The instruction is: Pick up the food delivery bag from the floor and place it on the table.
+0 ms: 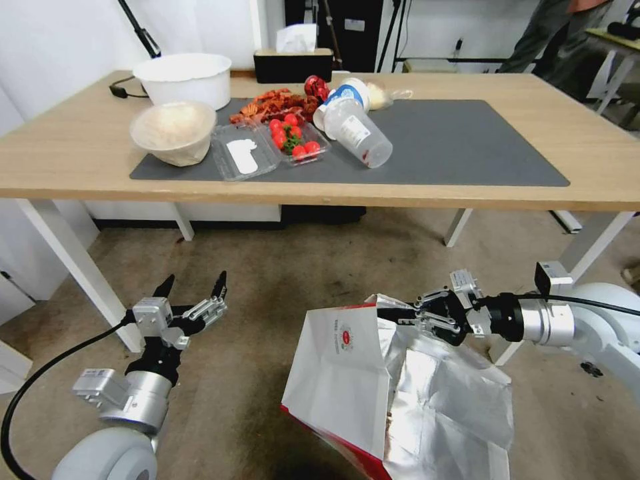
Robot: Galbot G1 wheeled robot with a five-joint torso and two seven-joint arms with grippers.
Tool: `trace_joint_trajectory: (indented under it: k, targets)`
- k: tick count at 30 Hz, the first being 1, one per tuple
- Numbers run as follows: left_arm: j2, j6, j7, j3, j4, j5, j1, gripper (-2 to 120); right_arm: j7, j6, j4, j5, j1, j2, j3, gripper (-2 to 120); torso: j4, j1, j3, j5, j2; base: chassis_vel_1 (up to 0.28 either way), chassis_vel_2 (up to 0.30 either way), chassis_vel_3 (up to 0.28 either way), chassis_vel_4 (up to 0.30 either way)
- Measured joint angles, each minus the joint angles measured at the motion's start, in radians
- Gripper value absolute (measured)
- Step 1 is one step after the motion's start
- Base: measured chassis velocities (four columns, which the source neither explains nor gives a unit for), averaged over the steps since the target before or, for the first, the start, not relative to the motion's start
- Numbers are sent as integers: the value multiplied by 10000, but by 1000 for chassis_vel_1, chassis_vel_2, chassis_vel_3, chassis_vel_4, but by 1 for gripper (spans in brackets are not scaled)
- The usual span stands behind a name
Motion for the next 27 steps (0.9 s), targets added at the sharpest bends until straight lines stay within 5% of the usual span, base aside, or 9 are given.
trace_joint_trajectory:
  k: [27]
  targets:
    - [-76, -7, 3, 39, -109, 8, 64, 100, -25, 8, 15, -11, 43, -17, -5, 0, 1, 371, 722, 0, 1094, 0, 0, 0, 0]
